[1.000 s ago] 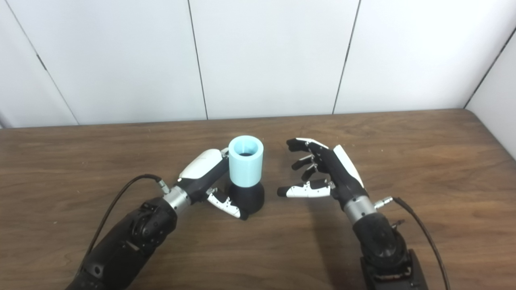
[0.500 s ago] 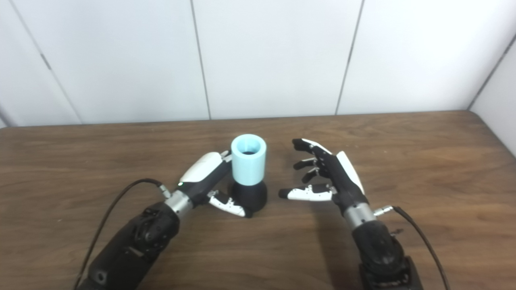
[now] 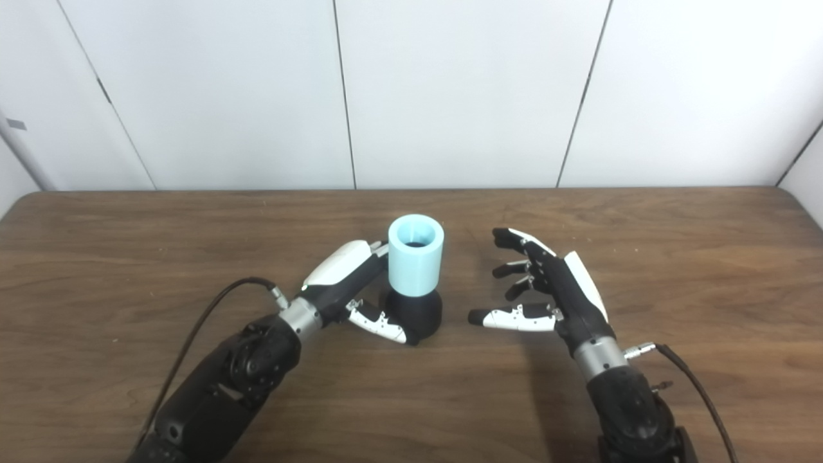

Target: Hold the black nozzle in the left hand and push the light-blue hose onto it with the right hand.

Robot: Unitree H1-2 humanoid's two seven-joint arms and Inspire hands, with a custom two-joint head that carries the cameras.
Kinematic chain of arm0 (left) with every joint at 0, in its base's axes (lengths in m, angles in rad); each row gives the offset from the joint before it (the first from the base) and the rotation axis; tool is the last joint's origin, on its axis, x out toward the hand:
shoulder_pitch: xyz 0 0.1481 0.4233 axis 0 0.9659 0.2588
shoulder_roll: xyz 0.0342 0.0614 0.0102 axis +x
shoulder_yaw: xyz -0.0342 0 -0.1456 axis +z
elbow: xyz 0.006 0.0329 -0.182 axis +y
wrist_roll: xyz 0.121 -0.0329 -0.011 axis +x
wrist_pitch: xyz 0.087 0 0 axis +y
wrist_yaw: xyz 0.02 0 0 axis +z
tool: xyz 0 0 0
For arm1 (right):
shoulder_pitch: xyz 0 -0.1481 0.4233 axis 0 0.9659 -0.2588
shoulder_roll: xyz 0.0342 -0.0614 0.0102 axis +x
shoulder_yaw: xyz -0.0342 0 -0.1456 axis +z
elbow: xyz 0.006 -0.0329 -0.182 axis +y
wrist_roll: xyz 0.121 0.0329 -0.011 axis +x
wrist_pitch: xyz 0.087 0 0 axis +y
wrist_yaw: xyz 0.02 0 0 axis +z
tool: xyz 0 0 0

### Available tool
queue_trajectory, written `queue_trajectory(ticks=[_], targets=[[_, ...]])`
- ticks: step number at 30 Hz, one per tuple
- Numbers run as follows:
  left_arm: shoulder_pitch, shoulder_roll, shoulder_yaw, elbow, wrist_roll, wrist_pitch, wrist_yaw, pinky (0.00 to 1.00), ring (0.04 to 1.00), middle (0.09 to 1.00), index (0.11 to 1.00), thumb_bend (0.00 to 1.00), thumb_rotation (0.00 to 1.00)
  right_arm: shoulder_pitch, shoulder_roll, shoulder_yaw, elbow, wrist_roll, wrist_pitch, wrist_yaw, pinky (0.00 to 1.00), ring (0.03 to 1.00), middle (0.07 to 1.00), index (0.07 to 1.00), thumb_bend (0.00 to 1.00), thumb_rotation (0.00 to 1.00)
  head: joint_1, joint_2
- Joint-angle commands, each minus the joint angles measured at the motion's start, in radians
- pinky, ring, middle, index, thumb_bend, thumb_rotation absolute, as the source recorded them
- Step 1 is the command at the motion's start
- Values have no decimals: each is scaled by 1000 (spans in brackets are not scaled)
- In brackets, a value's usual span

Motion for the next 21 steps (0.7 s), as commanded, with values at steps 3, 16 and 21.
queue_trajectory(ticks=[3, 16, 21], targets=[[54, 26, 128, -11, -54, 91, 37, 636, 747, 807, 798, 812, 8, -27, -4, -15, -47, 24, -51, -20, 469, 656, 843, 838, 682, 132, 6, 0], [102, -10, 292, -40, -259, -7, 95, 664, 726, 719, 734, 833, 0, -40, 42, -62, -18, 36, -163, -129, 452, 601, 788, 770, 638, 163, 0, -1], [109, 3, 304, -57, -265, -3, 94, 658, 726, 722, 739, 826, 0, -37, 42, -63, -22, 52, -153, -125, 460, 603, 789, 771, 637, 148, -2, -2]])
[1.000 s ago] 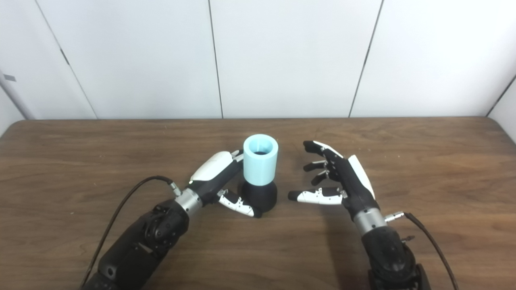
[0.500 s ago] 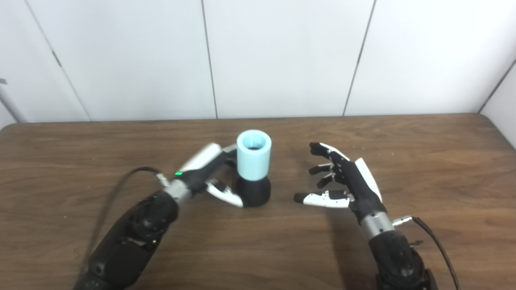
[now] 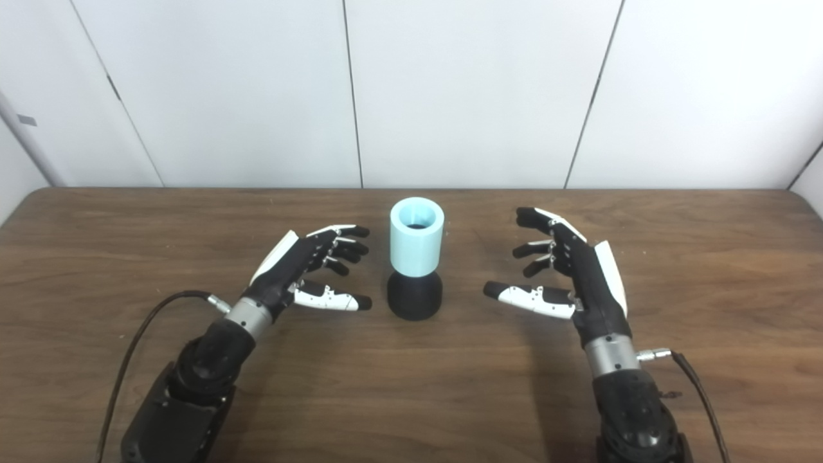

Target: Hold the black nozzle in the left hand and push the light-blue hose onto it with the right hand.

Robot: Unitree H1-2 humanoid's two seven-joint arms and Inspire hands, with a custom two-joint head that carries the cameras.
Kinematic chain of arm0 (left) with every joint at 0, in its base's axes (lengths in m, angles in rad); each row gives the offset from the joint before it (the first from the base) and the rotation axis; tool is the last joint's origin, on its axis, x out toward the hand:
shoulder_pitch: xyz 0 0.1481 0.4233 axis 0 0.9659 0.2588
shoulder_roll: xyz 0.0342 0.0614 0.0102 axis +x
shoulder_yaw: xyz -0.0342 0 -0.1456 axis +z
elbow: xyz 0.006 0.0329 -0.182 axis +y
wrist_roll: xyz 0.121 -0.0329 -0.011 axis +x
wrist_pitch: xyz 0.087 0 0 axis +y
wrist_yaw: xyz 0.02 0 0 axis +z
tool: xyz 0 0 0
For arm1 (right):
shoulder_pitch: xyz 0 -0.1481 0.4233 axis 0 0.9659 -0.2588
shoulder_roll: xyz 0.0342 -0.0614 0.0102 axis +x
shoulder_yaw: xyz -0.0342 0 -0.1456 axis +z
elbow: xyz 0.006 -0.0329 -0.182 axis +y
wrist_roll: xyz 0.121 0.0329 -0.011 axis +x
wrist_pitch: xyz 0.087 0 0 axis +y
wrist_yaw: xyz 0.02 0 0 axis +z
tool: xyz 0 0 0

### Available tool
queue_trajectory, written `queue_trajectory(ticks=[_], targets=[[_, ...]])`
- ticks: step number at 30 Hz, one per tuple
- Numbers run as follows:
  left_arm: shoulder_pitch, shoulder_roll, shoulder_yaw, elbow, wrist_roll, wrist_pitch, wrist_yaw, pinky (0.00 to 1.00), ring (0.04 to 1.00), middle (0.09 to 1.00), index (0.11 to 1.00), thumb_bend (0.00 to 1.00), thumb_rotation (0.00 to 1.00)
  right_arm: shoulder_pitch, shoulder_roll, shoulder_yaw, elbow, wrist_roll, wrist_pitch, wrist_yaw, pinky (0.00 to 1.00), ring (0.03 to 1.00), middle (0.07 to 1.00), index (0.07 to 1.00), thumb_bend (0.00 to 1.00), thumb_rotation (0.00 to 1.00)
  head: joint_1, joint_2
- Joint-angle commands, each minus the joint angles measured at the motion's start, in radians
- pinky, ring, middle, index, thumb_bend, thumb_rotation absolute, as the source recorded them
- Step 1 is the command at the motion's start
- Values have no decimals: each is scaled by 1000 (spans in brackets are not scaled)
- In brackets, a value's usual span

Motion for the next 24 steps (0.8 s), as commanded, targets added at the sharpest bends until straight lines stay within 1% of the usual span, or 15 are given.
queue_trajectory(ticks=[1, 6, 10, 11, 12, 13, 14, 17, 22, 24], targets=[[-12, 23, 16, -27, -1, 7, 17, 654, 726, 722, 739, 825, 0, -30, -7, -7, -32, 10, -26, -5, 457, 603, 791, 771, 635, 140, 1, 1], [1, 30, 35, -70, -18, 32, 9, 653, 725, 724, 738, 814, 0, -32, -9, -7, -36, 9, -25, -8, 454, 602, 792, 773, 635, 135, -5, 1], [2, 29, 38, -76, -20, 38, 6, 653, 723, 724, 736, 808, 0, -32, -9, -7, -37, 9, -25, -9, 454, 602, 792, 774, 635, 135, -5, 1], [17, -34, 109, -109, -164, 58, 12, 653, 723, 724, 736, 808, 0, -33, -4, -8, -42, 12, -26, -12, 454, 602, 792, 774, 635, 135, -13, -3], [28, -83, 168, -142, -295, 86, 8, 569, 646, 661, 676, 739, 1, -35, 1, -9, -45, 15, -29, -15, 448, 596, 754, 760, 632, 130, -14, -2], [37, -115, 211, -170, -395, 109, -2, 517, 596, 615, 569, 603, 35, -36, 4, -11, -47, 22, -32, -16, 444, 588, 717, 738, 629, 124, -14, -2], [42, -130, 236, -189, -451, 122, -14, 508, 583, 599, 533, 557, 47, -36, 8, -13, -48, 29, -33, -16, 442, 581, 697, 723, 627, 122, -18, -3], [49, -128, 253, -209, -480, 121, -30, 514, 577, 581, 499, 515, 59, -38, 13, -17, -51, 51, -25, -11, 433, 556, 667, 699, 644, 120, -18, -4], [59, -123, 256, -216, -504, 106, -17, 519, 587, 598, 495, 510, 60, -33, 27, -27, -76, 86, 16, -9, 415, 522, 662, 705, 750, 151, -21, -7], [63, -117, 253, -212, -506, 103, -19, 515, 588, 602, 495, 510, 60, -34, 30, -33, -79, 98, 30, -11, 417, 524, 663, 710, 757, 149, -27, -6]])
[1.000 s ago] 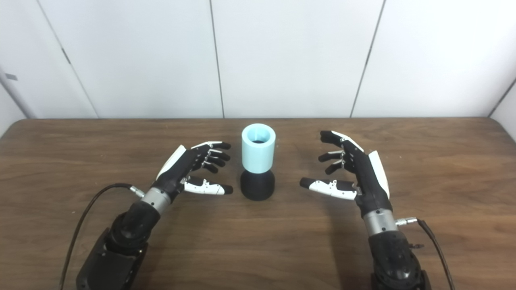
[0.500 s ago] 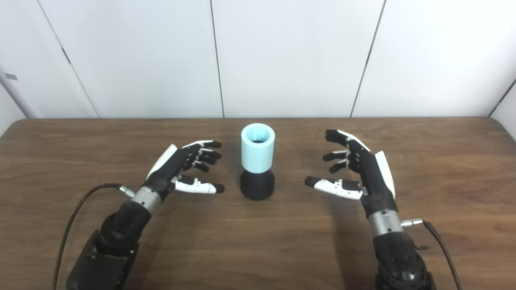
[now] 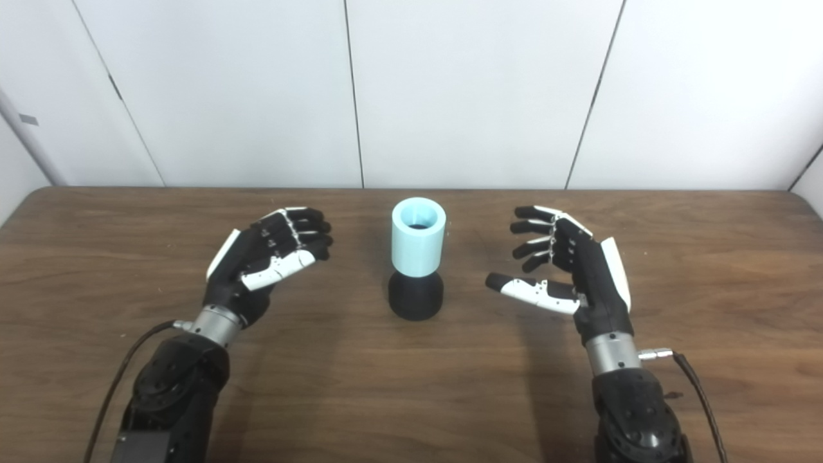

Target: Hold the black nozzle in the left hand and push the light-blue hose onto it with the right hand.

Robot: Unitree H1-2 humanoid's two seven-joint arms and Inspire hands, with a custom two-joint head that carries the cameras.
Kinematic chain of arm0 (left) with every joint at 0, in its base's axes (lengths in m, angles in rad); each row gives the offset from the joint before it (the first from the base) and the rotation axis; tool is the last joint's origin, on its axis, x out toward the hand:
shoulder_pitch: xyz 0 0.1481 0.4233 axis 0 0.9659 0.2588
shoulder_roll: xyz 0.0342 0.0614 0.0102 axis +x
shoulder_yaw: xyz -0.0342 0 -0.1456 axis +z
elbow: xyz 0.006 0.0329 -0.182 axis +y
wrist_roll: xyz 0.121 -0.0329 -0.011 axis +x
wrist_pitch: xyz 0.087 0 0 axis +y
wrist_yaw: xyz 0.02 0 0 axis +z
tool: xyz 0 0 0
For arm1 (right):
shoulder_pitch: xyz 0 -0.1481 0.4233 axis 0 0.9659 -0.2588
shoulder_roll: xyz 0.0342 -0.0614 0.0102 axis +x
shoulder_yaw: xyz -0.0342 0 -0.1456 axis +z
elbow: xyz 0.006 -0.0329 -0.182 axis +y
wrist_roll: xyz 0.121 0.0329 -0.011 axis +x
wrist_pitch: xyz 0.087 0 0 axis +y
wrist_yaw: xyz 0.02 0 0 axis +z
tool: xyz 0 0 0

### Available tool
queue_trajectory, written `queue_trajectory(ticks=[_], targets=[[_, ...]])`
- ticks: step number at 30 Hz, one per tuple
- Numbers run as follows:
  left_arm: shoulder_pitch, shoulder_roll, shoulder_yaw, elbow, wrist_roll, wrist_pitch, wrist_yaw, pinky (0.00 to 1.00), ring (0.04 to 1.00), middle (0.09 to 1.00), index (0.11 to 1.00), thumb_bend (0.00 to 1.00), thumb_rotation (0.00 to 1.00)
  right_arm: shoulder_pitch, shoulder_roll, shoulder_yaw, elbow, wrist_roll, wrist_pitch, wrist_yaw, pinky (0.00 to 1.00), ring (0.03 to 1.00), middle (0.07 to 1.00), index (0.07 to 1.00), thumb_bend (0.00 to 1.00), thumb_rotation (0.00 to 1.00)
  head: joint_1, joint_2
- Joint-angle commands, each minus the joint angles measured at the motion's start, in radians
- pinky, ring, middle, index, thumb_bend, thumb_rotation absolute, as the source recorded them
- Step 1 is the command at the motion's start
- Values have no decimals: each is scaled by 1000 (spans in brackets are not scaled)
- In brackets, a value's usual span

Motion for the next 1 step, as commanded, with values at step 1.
queue_trajectory(ticks=[1], targets=[[-27, 10, -3, -26, -19, -32, -2, 513, 589, 604, 495, 510, 60, -32, 0, -14, -34, 20, 5, -9, 418, 526, 664, 711, 758, 146, 0, 0]])
